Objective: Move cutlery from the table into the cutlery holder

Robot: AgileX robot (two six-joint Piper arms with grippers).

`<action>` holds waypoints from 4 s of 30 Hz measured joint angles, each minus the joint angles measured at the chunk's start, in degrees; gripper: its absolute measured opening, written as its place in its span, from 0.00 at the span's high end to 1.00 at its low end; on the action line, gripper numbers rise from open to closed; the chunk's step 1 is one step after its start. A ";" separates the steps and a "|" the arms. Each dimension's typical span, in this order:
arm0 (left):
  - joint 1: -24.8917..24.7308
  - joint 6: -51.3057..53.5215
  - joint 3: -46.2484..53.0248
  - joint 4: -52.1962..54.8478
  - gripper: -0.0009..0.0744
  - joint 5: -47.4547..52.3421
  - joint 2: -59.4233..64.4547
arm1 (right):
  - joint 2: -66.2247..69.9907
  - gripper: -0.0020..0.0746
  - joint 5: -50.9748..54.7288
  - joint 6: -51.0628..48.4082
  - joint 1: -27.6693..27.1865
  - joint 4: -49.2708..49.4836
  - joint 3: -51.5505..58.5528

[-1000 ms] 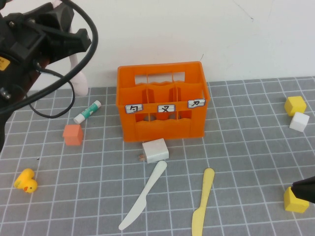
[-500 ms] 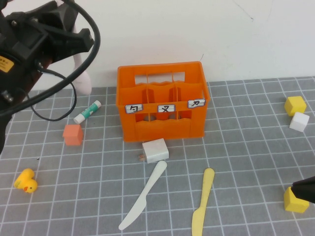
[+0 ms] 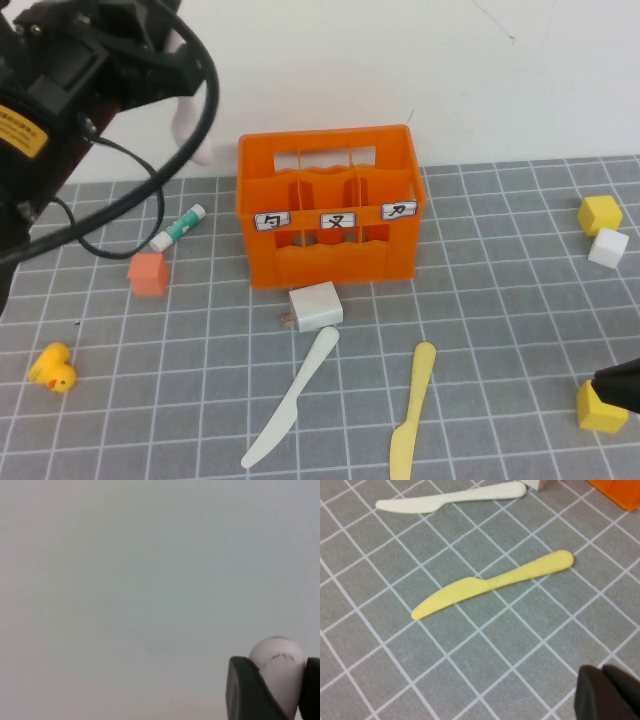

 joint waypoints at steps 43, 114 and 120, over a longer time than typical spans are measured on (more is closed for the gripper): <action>0.00 -65.66 0.00 58.42 0.74 -25.31 8.00 | 0.00 0.98 1.58 -0.32 0.00 0.26 0.00; -7.07 14.64 -7.21 -13.46 0.99 60.52 20.11 | 0.00 0.98 0.02 -1.30 0.00 1.80 0.00; -7.24 32.51 -7.93 -26.82 0.96 56.09 27.32 | 0.00 0.98 0.23 -1.30 0.00 2.53 0.00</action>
